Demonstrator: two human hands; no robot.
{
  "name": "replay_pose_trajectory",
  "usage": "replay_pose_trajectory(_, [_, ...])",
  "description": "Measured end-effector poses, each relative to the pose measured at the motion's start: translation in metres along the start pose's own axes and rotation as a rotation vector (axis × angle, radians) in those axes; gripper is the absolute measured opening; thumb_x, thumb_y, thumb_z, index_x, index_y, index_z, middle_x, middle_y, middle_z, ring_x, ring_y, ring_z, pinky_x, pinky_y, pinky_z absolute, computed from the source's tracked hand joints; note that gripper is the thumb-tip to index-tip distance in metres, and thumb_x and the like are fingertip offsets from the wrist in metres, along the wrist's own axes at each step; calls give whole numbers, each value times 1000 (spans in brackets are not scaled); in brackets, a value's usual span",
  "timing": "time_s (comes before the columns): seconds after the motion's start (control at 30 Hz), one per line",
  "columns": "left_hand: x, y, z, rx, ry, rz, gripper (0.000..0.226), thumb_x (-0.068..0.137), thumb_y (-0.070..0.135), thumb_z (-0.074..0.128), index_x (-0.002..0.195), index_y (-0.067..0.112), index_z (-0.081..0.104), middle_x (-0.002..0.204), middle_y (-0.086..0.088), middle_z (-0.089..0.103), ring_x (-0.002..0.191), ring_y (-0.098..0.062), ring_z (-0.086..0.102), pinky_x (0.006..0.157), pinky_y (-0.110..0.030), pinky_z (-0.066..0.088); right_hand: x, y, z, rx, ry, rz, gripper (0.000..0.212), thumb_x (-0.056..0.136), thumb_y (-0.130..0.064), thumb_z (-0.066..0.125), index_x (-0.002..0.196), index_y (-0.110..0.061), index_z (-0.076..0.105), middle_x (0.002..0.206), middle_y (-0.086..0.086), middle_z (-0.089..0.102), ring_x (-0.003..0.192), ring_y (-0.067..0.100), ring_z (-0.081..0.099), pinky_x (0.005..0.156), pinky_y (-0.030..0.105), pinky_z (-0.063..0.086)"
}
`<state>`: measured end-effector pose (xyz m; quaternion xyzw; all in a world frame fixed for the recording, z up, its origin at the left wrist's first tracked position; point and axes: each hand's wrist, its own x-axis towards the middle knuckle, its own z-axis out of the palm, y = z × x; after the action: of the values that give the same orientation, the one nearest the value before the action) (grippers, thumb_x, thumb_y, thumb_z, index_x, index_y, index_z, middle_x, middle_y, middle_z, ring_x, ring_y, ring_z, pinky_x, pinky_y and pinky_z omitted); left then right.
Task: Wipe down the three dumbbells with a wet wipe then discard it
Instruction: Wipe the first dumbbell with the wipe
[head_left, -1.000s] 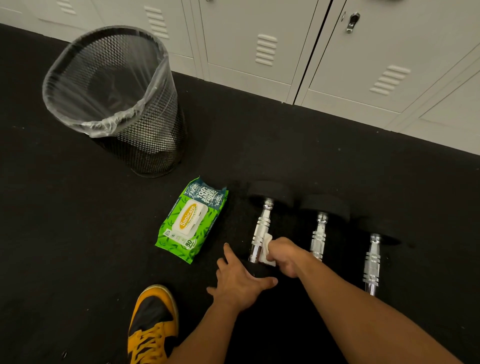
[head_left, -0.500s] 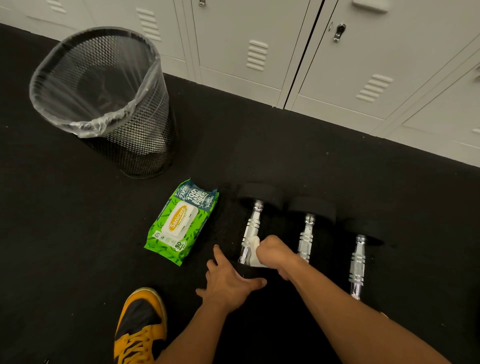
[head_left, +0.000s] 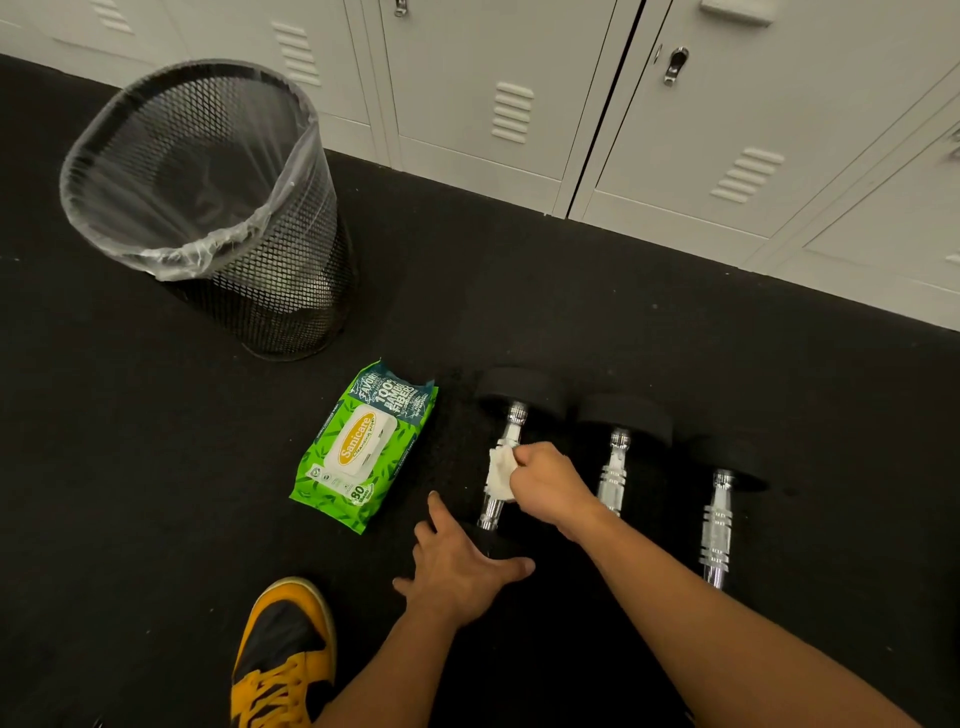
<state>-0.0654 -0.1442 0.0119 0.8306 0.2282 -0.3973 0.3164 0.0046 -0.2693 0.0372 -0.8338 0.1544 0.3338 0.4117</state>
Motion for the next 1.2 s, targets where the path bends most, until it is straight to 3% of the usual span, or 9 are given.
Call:
replay_pose_trajectory(0.07, [1,0,-1,-1,-4,-4,151,48,69,82,150,24,-20,156,-9,14,143,-31,22,109,-68,20,-3,0,1,-194,61,-170,20,88,-2,46,86,-14,61,89,4,62,85,20,61,67,23,47])
replay_pose_trajectory(0.17, [1,-1,-1,0,-11,0,152,46,71,81,150,24,-20,156,-8,14,143,-30,22,109,-68,20,-1,13,11,-584,17,-515,37,86,-5,54,119,-17,64,116,4,67,115,25,59,98,38,46])
replay_pose_trajectory(0.23, [1,-2,-1,-3,-16,2,153,44,71,82,150,24,-18,156,-8,14,143,-30,22,108,-67,20,1,22,19,-906,-141,-644,47,88,-8,54,134,-18,56,135,1,58,138,23,39,118,46,22])
replay_pose_trajectory(0.27, [2,-2,-1,-4,-18,0,153,44,71,82,150,25,-18,156,-8,14,142,-30,23,107,-67,21,2,24,21,-1024,-190,-665,48,90,-10,52,138,-17,52,142,1,53,145,22,28,121,50,9])
replay_pose_trajectory(0.37, [5,-2,-1,-11,-38,-7,153,43,71,82,150,26,-18,157,-8,13,143,-30,22,108,-67,20,9,20,20,-1170,-261,-714,46,91,-14,50,137,-14,52,142,3,53,149,23,20,117,58,-8])
replay_pose_trajectory(0.6, [4,-2,-3,-18,-48,-4,151,47,69,82,150,26,-20,157,-9,11,143,-30,21,109,-67,18,19,-1,15,-1383,-455,-733,39,95,-22,47,129,-7,58,137,5,57,149,25,19,116,59,-9])
replay_pose_trajectory(0.9, [4,-2,-4,-22,-64,-6,151,48,69,83,150,27,-20,158,-9,10,143,-32,20,109,-69,17,25,-4,4,-1401,-426,-696,48,100,-37,35,139,-14,51,149,0,46,150,29,17,112,63,-14])
replay_pose_trajectory(1.07, [4,-2,-4,-18,-66,-11,151,49,69,83,149,26,-21,158,-9,10,144,-32,19,110,-69,15,28,-7,-3,-1449,-311,-685,48,101,-43,32,121,-15,65,135,2,56,136,31,34,115,64,0])
replay_pose_trajectory(1.2, [4,-2,-4,-19,-55,-7,151,47,69,82,149,27,-21,157,-9,12,143,-32,19,109,-70,15,31,-13,-12,-1511,-197,-680,50,100,-44,32,122,-11,63,132,7,56,131,34,33,113,56,16])
